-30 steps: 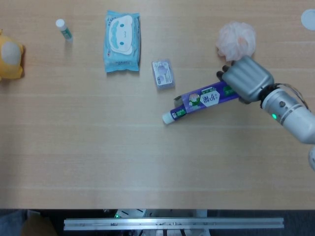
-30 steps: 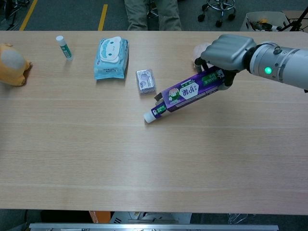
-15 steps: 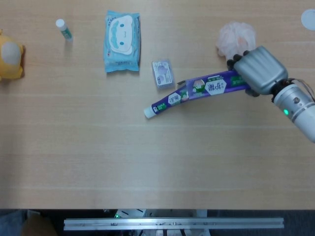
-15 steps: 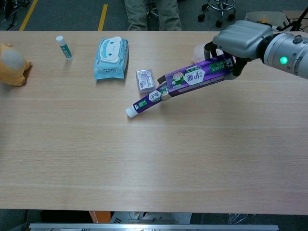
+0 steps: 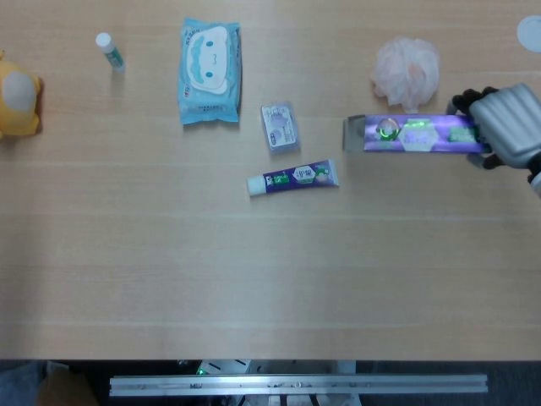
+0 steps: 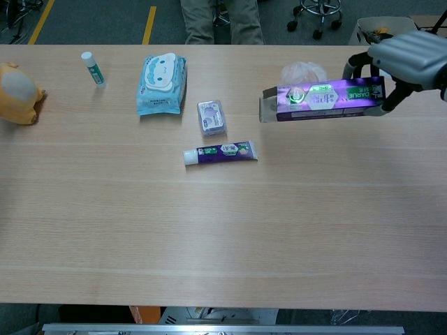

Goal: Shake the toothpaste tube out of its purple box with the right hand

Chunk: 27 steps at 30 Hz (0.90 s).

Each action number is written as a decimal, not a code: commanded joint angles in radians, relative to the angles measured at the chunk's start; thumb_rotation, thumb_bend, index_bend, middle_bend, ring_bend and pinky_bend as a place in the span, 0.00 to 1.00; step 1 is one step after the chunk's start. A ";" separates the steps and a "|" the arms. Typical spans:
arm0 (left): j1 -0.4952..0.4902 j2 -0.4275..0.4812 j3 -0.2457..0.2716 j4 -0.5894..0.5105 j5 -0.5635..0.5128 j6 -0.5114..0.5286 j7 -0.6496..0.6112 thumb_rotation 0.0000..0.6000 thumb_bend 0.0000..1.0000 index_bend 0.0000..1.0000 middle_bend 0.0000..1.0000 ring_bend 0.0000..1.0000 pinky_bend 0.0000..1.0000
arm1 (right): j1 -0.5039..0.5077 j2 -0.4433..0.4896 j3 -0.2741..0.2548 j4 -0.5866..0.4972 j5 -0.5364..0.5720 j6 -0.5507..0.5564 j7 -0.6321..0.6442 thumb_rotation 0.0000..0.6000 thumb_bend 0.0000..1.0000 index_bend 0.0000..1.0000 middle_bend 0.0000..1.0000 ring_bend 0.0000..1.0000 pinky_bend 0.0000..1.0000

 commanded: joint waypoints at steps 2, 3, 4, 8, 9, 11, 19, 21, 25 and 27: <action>-0.005 -0.005 0.001 -0.004 0.001 -0.007 0.006 1.00 0.25 0.07 0.09 0.16 0.17 | -0.061 -0.049 -0.030 0.057 -0.059 0.048 0.042 1.00 0.22 0.53 0.40 0.45 0.67; -0.006 -0.006 0.001 -0.004 0.000 -0.010 0.007 1.00 0.25 0.07 0.09 0.16 0.17 | -0.070 -0.060 -0.036 0.069 -0.066 0.052 0.046 1.00 0.22 0.53 0.40 0.45 0.67; -0.007 -0.006 0.002 -0.004 0.000 -0.013 0.009 1.00 0.25 0.07 0.09 0.16 0.17 | -0.082 -0.075 -0.040 0.083 -0.070 0.055 0.054 1.00 0.22 0.53 0.40 0.45 0.65; -0.008 -0.008 0.002 -0.003 -0.002 -0.013 0.010 1.00 0.25 0.07 0.09 0.16 0.17 | -0.111 -0.135 -0.043 0.139 -0.085 0.064 0.079 1.00 0.21 0.51 0.40 0.41 0.54; -0.008 -0.008 0.001 -0.003 -0.001 -0.012 0.010 1.00 0.25 0.07 0.09 0.16 0.17 | -0.115 -0.148 -0.043 0.151 -0.088 0.064 0.080 1.00 0.20 0.50 0.40 0.40 0.53; -0.008 -0.005 0.002 -0.006 0.000 -0.012 0.008 1.00 0.25 0.07 0.09 0.16 0.17 | -0.120 -0.169 -0.044 0.171 -0.090 0.056 0.074 1.00 0.19 0.45 0.39 0.36 0.48; -0.003 0.007 -0.002 -0.008 -0.008 -0.002 -0.007 1.00 0.25 0.07 0.09 0.16 0.17 | -0.124 -0.157 -0.033 0.129 0.001 0.017 -0.026 1.00 0.09 0.00 0.07 0.09 0.19; -0.003 0.007 -0.002 -0.006 -0.011 -0.003 -0.010 1.00 0.25 0.07 0.09 0.16 0.17 | -0.135 -0.142 -0.028 0.109 0.007 0.042 -0.045 1.00 0.09 0.00 0.05 0.07 0.19; -0.005 0.008 -0.003 -0.005 -0.014 -0.006 -0.011 1.00 0.25 0.07 0.09 0.16 0.17 | -0.170 -0.105 -0.020 0.066 -0.003 0.108 -0.044 1.00 0.09 0.00 0.06 0.08 0.19; -0.005 0.007 -0.005 -0.002 -0.011 0.000 -0.016 1.00 0.25 0.07 0.09 0.16 0.17 | -0.205 -0.077 -0.020 0.035 -0.025 0.170 -0.032 1.00 0.09 0.00 0.10 0.10 0.20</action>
